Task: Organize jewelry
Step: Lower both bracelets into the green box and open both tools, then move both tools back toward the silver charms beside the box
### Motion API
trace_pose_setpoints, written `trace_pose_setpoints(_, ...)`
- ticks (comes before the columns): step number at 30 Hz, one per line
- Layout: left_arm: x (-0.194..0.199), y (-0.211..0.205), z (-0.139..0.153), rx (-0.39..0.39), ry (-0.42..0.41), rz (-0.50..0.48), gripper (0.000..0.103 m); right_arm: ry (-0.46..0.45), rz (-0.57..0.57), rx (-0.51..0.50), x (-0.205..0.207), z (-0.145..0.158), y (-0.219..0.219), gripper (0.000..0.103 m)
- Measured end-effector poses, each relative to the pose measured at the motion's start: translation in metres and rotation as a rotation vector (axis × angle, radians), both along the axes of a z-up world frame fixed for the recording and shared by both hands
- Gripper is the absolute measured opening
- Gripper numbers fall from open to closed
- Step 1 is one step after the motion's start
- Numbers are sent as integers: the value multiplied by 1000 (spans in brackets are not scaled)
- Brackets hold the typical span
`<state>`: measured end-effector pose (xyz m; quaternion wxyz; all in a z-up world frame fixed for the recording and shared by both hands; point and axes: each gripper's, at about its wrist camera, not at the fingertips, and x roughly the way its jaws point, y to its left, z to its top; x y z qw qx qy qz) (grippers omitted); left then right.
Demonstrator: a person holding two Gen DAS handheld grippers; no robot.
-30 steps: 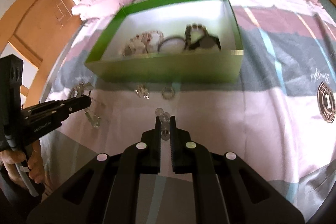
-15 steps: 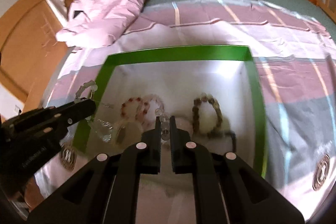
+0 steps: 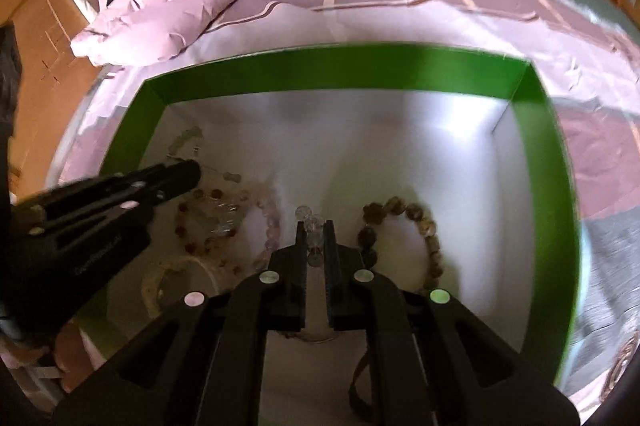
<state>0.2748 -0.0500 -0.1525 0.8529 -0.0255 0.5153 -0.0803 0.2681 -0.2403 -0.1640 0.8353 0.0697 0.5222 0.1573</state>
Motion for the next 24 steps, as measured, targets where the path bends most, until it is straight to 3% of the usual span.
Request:
trace_pose_setpoints(2, 1, 4, -4, -21, 13, 20, 9, -1, -12, -9, -1, 1, -2, 7)
trace_pose_setpoints(4, -1, 5, -2, -53, 8, 13, 18, 39, -11, 23, 1, -3, -3, 7)
trace_pose_setpoints(6, -2, 3, 2, -121, 21, -17, 45, 70, -13, 37, 2, -5, -3, 8)
trace_pose_setpoints(8, -7, -1, 7, -179, 30, -55, 69, 59, -30, 65, 0, -3, -7, 20)
trace_pose_setpoints(10, -19, -5, 18, -217, -5, -67, 83, 18, -43, 62, -6, 4, -10, 61)
trace_pose_setpoints(11, -27, -5, 26, -226, -26, -63, 93, -8, -45, 49, -11, 8, -12, 64)
trace_pose_setpoints(15, -53, 0, 48, -239, -57, -49, 96, -78, -4, 11, -36, 27, -17, 65)
trace_pose_setpoints(19, -84, 18, 68, -188, -97, 27, 101, -57, 9, -13, -65, 40, -29, 69)
trace_pose_setpoints(24, -130, 38, 76, -111, -120, 57, 101, -13, -25, 3, -98, 47, -42, 70)
